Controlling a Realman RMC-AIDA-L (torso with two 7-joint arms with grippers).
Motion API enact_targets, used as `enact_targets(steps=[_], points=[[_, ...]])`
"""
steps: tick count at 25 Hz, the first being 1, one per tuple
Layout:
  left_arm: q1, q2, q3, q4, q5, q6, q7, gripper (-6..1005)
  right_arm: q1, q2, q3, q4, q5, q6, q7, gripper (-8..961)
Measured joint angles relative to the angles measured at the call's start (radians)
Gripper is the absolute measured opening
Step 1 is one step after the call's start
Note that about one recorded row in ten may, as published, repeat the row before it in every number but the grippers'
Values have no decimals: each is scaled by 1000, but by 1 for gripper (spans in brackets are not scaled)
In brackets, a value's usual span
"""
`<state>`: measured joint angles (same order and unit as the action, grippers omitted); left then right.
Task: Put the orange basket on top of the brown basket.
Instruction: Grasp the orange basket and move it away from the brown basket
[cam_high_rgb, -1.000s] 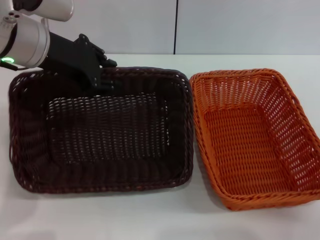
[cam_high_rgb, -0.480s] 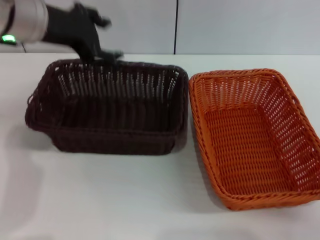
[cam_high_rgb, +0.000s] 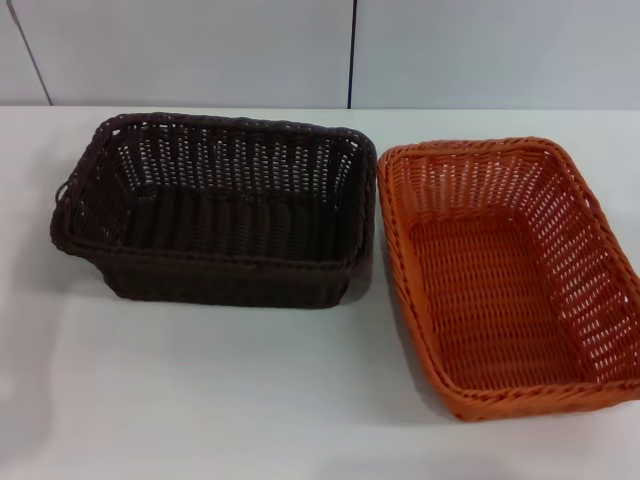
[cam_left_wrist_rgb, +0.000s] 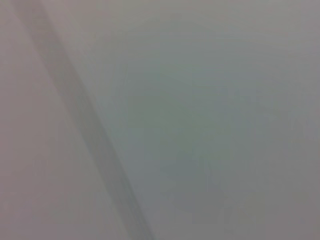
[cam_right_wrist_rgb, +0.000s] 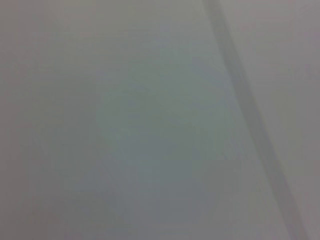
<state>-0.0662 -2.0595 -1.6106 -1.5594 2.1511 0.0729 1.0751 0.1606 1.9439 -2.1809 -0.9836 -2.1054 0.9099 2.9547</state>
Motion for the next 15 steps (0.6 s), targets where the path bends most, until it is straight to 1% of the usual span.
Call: enact_targets(steps=[1, 2, 3, 4, 5, 6, 7, 8, 9, 10, 11, 12, 13, 14, 15], points=[[84, -2, 106, 62, 0, 226, -43, 762, 13, -48, 48, -128, -17, -228, 0, 770], [84, -2, 106, 62, 0, 226, -43, 762, 13, -48, 48, -128, -17, -228, 0, 770], [113, -2, 157, 104, 2, 328, -86, 762, 21, -63, 84, -180, -29, -333, 0, 770], [129, -2, 193, 143, 8, 405, -124, 762, 29, -70, 135, -242, -52, -468, -1, 770], [143, 0, 240, 209, 21, 510, -180, 761, 34, -70, 187, -290, -78, -579, -2, 770], [151, 0, 273, 261, 32, 585, -221, 761, 42, -63, 282, -397, -147, -821, -7, 770], [155, -1, 305, 336, 41, 662, -282, 761, 42, -63, 282, -397, -147, -821, -7, 770], [154, -3, 330, 430, 46, 727, -380, 761, 58, -51, 382, -513, -215, -1104, -14, 770], [154, -3, 330, 430, 46, 727, -380, 761, 58, -51, 382, -513, -215, -1104, -14, 770], [149, -3, 339, 481, 46, 752, -434, 761, 72, -45, 436, -574, -235, -1253, -29, 771], [138, -3, 351, 555, 46, 790, -511, 761, 108, -30, 530, -671, -245, -1538, -80, 771], [127, -3, 361, 605, 47, 819, -561, 761, 108, -30, 530, -671, -245, -1538, -80, 771], [115, -4, 370, 658, 47, 846, -600, 761, 158, -6, 646, -754, -237, -1847, -163, 771], [104, -4, 378, 706, 47, 869, -633, 761, 158, -6, 646, -754, -237, -1847, -163, 771], [104, -4, 378, 706, 47, 869, -633, 761, 183, 11, 709, -789, -231, -1997, -209, 771]])
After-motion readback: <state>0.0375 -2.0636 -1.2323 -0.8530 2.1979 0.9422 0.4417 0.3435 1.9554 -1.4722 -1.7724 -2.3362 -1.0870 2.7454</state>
